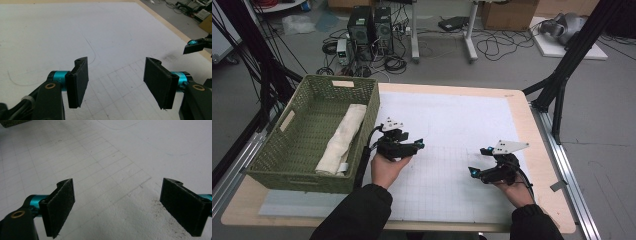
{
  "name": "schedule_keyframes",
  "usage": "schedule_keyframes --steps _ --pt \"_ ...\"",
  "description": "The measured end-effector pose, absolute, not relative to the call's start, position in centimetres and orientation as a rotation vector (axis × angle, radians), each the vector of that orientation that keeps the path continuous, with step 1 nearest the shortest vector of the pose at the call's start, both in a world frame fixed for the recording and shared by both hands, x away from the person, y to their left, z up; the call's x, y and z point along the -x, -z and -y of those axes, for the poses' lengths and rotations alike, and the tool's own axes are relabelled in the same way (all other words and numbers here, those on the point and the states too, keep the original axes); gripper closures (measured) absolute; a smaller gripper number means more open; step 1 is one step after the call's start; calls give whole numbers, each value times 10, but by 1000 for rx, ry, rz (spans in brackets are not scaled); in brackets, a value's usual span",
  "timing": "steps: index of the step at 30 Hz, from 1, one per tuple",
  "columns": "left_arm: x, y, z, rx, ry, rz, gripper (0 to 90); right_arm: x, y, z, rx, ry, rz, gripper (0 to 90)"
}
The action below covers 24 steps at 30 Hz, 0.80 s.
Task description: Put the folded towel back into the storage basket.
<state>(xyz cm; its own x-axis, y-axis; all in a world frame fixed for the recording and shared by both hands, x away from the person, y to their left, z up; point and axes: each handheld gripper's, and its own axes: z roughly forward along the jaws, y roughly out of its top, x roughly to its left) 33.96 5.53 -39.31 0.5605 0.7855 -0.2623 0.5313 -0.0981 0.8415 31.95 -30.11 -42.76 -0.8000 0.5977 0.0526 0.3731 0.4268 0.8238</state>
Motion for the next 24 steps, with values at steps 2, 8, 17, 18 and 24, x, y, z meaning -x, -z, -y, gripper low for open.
schedule_keyframes --steps 2,8,17,18,24 --pt "-339 395 -55 -1775 -314 -1092 363 -319 427 301 -850 -1313 -2432 119" --pt "-337 401 -56 -1785 -318 -1097 361 -319 427 301 -849 -1313 -2432 119" --pt "-333 409 -57 -1805 -323 -1097 360 -319 427 302 -852 -1317 -2431 119" --pt "-332 410 -57 -1804 -322 -1096 360 -319 427 302 -850 -1315 -2431 119" --pt "-329 414 -56 -1817 -327 -1092 359 -319 427 302 -846 -1318 -2426 119"
